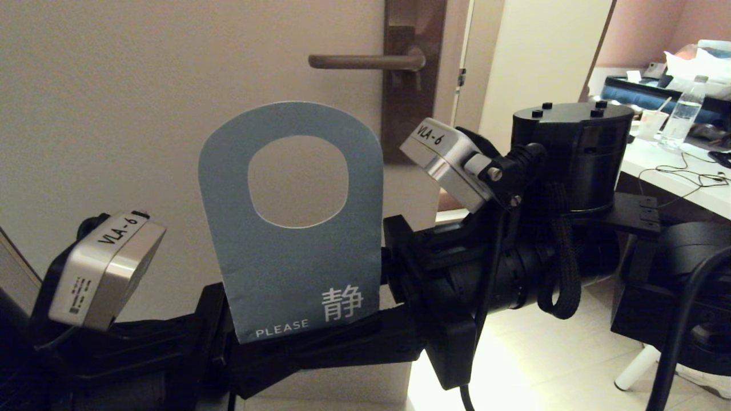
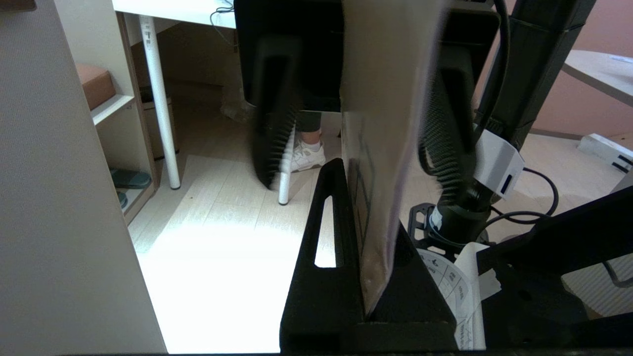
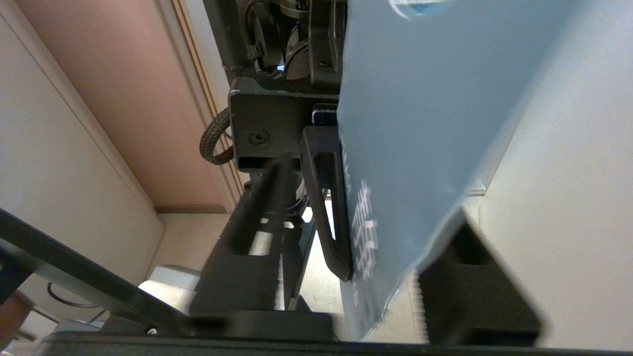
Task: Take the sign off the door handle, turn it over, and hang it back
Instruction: Hand it to the other hand
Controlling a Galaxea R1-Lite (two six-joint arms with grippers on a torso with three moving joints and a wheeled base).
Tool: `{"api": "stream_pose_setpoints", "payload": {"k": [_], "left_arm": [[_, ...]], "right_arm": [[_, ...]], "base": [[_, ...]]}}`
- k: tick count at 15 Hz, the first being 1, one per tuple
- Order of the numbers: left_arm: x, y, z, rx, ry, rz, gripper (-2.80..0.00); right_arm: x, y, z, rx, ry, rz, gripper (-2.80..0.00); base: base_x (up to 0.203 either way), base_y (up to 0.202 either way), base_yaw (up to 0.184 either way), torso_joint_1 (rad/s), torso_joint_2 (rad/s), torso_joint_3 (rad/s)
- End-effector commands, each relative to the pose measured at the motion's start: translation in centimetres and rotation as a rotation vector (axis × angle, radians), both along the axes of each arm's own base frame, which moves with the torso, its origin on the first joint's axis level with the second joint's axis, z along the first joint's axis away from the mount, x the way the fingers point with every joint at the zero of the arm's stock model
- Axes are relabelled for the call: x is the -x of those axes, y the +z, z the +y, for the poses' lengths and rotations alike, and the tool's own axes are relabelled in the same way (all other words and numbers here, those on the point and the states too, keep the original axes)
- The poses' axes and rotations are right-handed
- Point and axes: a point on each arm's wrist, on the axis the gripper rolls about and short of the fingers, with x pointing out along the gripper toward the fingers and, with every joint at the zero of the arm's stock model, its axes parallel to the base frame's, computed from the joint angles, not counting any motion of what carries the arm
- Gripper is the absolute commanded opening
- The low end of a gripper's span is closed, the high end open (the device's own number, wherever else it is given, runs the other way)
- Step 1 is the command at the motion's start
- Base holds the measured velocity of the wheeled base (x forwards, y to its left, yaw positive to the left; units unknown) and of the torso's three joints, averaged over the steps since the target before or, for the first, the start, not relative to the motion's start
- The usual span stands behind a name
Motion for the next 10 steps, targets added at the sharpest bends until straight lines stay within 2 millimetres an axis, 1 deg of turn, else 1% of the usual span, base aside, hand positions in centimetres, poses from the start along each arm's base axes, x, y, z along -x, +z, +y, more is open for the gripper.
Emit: {"api": "stream_pose_setpoints", "payload": {"k": [1,4,10], "left_arm": [[0.2,0.1,0.2,0.007,-0.003,-0.006,-2.8],[0.5,-0.4,0.7,-0.001,0.005,0.004,-2.8],[0.8,-1.5,3.0,-0.014,0.097,0.019,-2.8]], "right_arm": [[0.0,0.1,0.0,-0.004,0.006,-0.003,0.0],[0.1,0.1,-0.1,-0.005,0.005,-0.006,0.0],[0.2,0.1,-0.5,-0.023,-0.03,-0.026,0.0]], "base": [[0.0,0.0,0.0,0.0,0.0,0.0],[0.0,0.0,0.0,0.0,0.0,0.0],[0.0,0.0,0.0,0.0,0.0,0.0]]}}
